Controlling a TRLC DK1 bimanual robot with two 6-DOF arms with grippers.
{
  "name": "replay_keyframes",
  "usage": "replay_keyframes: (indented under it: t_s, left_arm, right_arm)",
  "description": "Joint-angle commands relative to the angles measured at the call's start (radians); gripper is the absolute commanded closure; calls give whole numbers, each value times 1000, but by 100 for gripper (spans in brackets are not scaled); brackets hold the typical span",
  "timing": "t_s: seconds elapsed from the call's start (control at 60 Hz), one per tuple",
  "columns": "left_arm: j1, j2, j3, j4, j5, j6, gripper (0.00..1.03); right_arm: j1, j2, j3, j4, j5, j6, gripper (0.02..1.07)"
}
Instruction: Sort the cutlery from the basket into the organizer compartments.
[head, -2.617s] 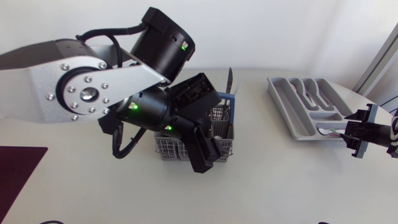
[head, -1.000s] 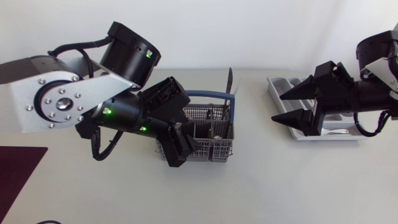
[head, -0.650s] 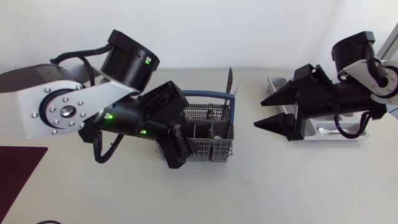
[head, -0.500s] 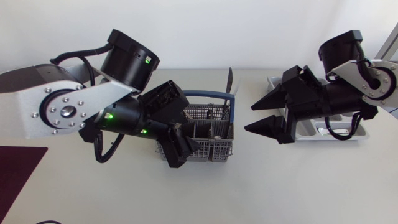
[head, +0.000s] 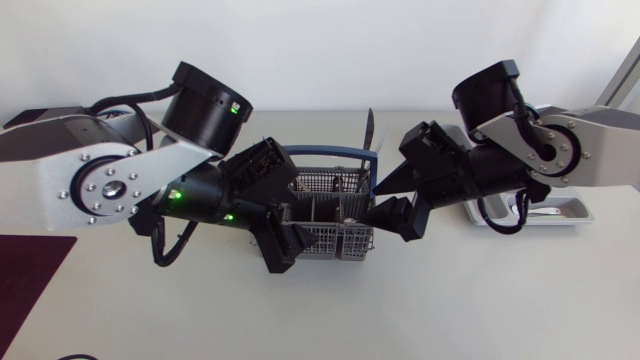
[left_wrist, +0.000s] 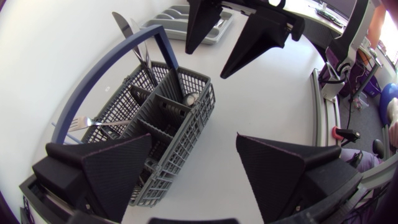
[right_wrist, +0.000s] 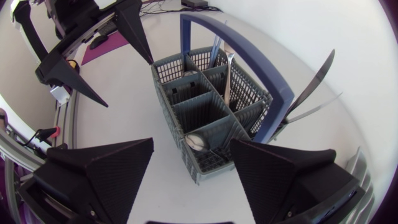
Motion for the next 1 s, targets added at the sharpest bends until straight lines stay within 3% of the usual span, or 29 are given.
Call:
replay_keyframes:
  t_s: [0.0,0.183,0.7,0.983]
  left_arm:
    - [7,-1,-29,11,0,26,10]
    - [10,-1,-33,14,0,28,10]
    - [12,23,-52,48,-1,34,10]
    - [12,23,-59,50,0,34,10]
  right_arm:
    - [14,46,37,-19,13,72,24]
    - [40,95,67,-31,50,123,28]
    - [154,141,97,0,299,238,30]
    - [155,190,119,0,355,290,34]
